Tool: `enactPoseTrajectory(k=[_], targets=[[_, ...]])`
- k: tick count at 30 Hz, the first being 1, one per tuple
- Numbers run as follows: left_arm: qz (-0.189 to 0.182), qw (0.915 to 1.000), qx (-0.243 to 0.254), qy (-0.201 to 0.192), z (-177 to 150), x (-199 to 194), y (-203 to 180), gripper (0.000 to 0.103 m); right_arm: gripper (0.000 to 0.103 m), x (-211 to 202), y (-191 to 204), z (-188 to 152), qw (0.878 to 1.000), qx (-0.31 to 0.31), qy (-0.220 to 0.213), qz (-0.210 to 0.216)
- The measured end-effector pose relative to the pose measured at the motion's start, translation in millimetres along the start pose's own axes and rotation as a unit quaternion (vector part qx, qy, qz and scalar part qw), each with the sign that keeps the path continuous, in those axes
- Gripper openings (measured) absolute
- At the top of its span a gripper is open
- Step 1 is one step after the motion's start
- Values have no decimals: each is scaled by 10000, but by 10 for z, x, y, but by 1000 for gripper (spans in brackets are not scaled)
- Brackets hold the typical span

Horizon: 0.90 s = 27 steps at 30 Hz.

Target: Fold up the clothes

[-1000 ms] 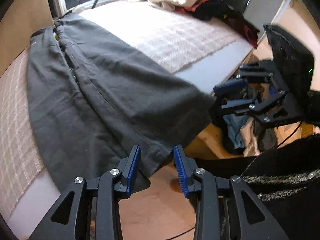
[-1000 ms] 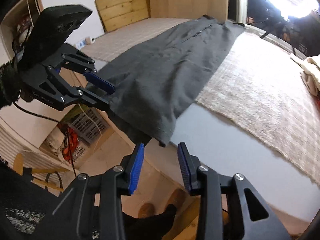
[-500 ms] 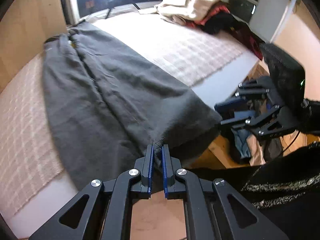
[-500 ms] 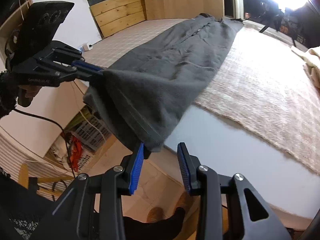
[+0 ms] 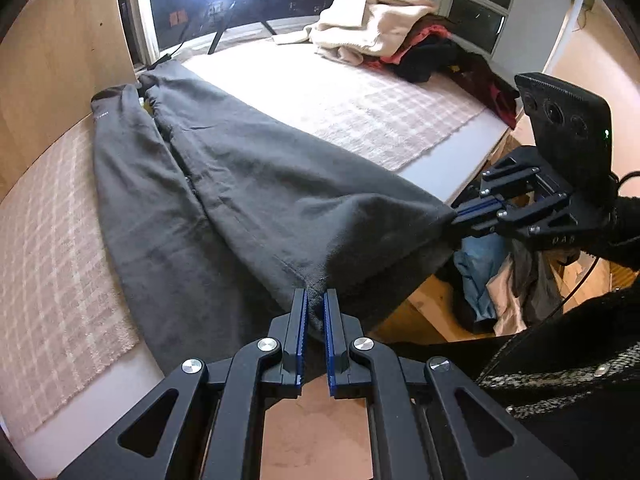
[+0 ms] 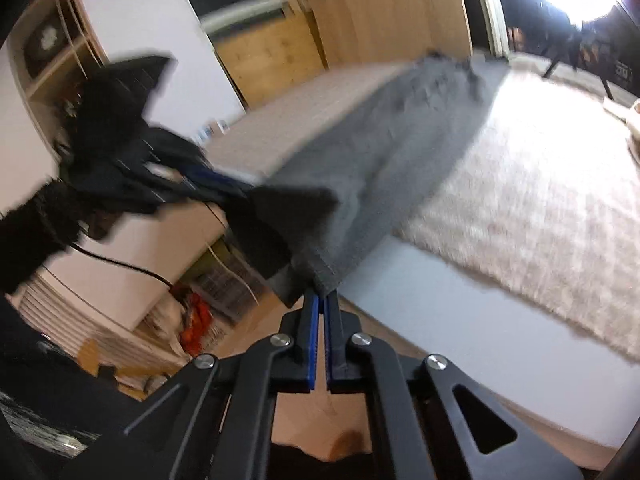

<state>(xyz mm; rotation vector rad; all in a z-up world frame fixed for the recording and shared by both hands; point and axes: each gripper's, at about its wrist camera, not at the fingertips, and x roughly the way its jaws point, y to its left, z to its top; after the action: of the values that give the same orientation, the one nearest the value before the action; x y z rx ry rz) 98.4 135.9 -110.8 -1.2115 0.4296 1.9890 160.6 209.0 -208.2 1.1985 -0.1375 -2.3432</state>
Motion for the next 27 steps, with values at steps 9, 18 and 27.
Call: enactPoseTrajectory(k=[9,18,27], targets=[[-70,9998,11,171,-91,140,-7,7,2,-9,-82,-65,9993,344,115,107],[-219,9993,-137,258,-199,196,-1,7,2,68,6,-192,9991,303,308,50],[-165,9975,-1,691,-362,286,32,15,1,-40,-7,-212,9952,158,967,-35]])
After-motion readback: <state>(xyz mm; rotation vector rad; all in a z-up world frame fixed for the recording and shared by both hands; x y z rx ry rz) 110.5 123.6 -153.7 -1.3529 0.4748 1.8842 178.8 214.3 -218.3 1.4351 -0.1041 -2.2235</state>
